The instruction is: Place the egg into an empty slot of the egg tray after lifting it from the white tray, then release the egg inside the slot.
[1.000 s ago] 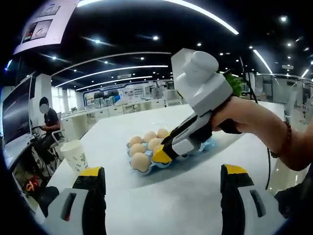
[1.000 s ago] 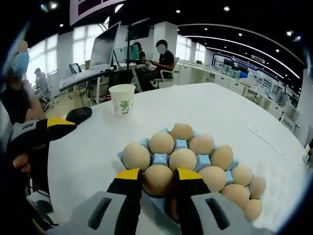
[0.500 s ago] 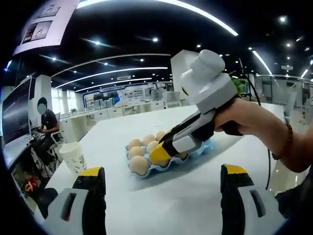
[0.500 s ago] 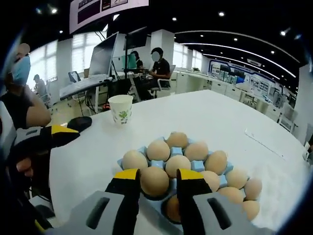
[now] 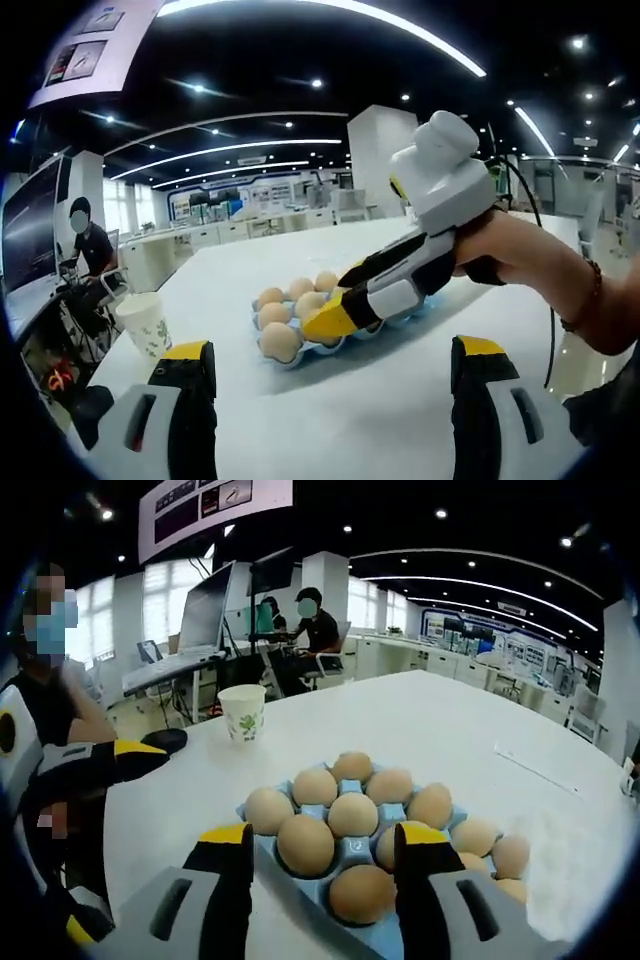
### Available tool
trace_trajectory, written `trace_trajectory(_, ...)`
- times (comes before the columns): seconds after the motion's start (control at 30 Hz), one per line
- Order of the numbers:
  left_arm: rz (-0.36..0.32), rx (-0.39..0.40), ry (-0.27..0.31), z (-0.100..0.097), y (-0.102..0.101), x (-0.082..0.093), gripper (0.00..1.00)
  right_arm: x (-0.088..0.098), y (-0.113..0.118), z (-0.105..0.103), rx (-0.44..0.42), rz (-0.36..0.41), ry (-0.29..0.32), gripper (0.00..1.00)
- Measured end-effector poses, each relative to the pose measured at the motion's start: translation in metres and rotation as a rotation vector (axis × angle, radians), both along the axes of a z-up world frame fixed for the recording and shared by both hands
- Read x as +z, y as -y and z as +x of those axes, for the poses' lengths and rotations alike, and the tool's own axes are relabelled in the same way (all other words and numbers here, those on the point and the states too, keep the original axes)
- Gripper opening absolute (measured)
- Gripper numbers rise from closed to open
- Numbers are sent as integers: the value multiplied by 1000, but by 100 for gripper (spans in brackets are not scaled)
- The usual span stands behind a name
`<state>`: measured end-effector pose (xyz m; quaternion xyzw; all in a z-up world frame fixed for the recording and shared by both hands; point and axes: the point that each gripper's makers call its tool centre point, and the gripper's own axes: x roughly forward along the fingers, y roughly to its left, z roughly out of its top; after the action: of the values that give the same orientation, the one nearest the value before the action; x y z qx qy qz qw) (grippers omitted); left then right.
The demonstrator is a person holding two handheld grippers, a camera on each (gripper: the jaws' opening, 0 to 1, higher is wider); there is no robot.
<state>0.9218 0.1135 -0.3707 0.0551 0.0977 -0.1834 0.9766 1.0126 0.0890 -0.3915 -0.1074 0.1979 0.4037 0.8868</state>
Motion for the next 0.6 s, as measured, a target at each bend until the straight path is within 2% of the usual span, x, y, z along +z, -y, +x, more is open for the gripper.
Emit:
trace_trajectory(0.13,-2,-4,1,0,0,0,100,5,4,1,-13,38,16,73)
trace_trajectory(0.3,-10,-5,12,0,1,1,100,10,12,1,-31,75,27,76)
trace_trajectory(0.47,-4,-12,19,1,4,1,100,11,23,6,-61,79,50,85)
trace_trajectory(0.6,-4,-16,15,2,6,0,100,11,32,9,-77,84,59,86)
